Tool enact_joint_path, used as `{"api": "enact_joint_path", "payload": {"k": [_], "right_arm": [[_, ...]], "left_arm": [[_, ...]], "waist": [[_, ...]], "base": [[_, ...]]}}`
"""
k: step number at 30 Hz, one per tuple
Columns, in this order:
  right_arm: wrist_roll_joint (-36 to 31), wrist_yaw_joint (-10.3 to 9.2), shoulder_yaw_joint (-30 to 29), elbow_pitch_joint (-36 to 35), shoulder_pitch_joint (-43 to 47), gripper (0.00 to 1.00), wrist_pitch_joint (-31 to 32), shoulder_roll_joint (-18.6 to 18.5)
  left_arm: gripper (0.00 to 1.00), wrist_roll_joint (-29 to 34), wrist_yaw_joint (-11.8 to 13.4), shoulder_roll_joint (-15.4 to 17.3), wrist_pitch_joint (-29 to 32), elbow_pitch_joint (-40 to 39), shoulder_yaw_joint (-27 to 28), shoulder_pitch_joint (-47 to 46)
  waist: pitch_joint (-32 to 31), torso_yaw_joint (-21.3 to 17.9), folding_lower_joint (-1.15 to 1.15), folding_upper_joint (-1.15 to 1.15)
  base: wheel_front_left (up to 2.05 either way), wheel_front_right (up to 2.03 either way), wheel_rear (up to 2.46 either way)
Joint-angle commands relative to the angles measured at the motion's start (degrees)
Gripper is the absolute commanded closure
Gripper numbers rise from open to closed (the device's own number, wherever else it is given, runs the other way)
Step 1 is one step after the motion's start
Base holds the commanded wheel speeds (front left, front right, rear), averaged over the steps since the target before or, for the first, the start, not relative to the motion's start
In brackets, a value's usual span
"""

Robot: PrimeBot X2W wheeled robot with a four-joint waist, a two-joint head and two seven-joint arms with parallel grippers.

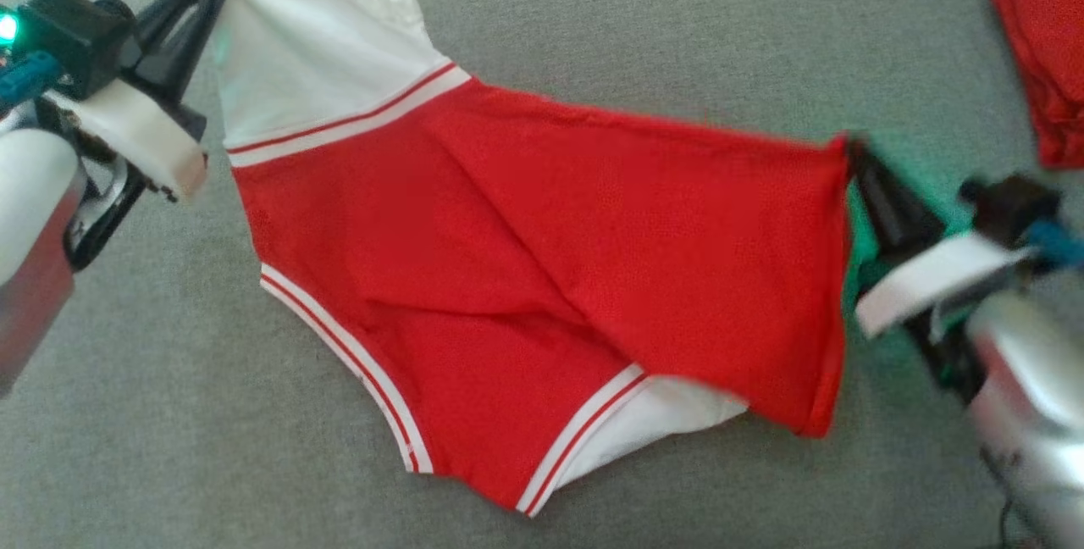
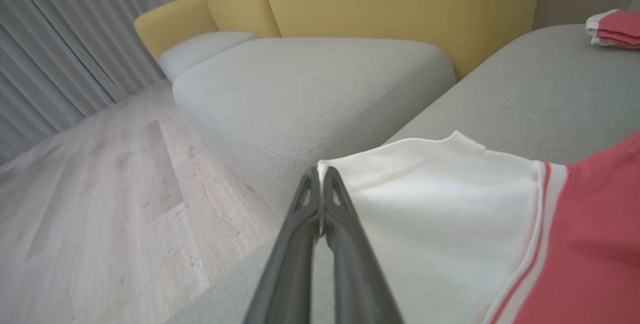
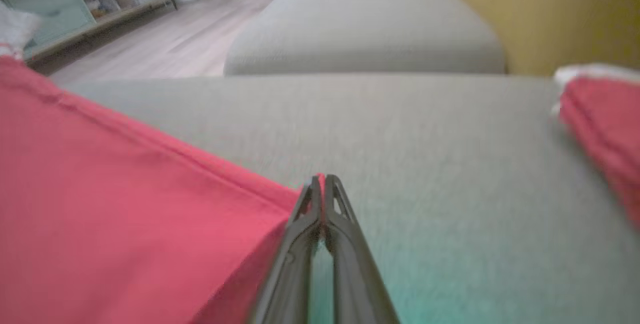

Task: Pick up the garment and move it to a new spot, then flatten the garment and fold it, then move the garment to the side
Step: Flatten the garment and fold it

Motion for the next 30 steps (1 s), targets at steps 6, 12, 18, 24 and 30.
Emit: {"api": "enact_joint_path", "payload": {"k": [6, 12, 18, 24, 30], "right_arm": [[-1.8, -0.04, -5.9, -6.6, -11.6, 1.0, -1.1, -4.5], [-3.1, -0.04, -8.2, -8.8, -22.4, 1.0, -1.1, -8.2], [-4.8, -0.04, -8.1, -7.5, -33.7, 1.0, -1.1, -10.6], [-5.9, -0.04, -6.4, -4.8, -40.1, 1.0, -1.1, -11.8], [-6.4, -0.04, -6.5, -4.9, -41.6, 1.0, -1.1, -12.9]], "left_arm": [[1.0, 5.4, 3.1, 2.0, -4.1, -1.6, 5.2, -10.9], [1.0, 10.9, 5.7, 1.3, -5.1, -3.1, 9.6, -20.1], [1.0, 15.8, 5.0, 0.1, -5.2, -4.0, 13.0, -27.6], [1.0, 18.4, 3.5, -2.0, -5.2, -3.0, 14.0, -30.5], [1.0, 19.3, 2.8, -2.4, -5.2, -5.3, 16.7, -29.6]], "waist": [[-0.8, 0.0, 0.0, 0.0], [-1.5, 0.2, 0.0, 0.0], [-2.0, 1.0, 0.0, 0.0], [-3.1, 2.5, 0.0, 0.0], [-5.4, 3.4, 0.0, 0.0]], "base": [[0.0, 0.0, 0.0], [0.0, 0.0, 0.0], [0.0, 0.0, 0.0], [0.0, 0.0, 0.0], [0.0, 0.0, 0.0]]}}
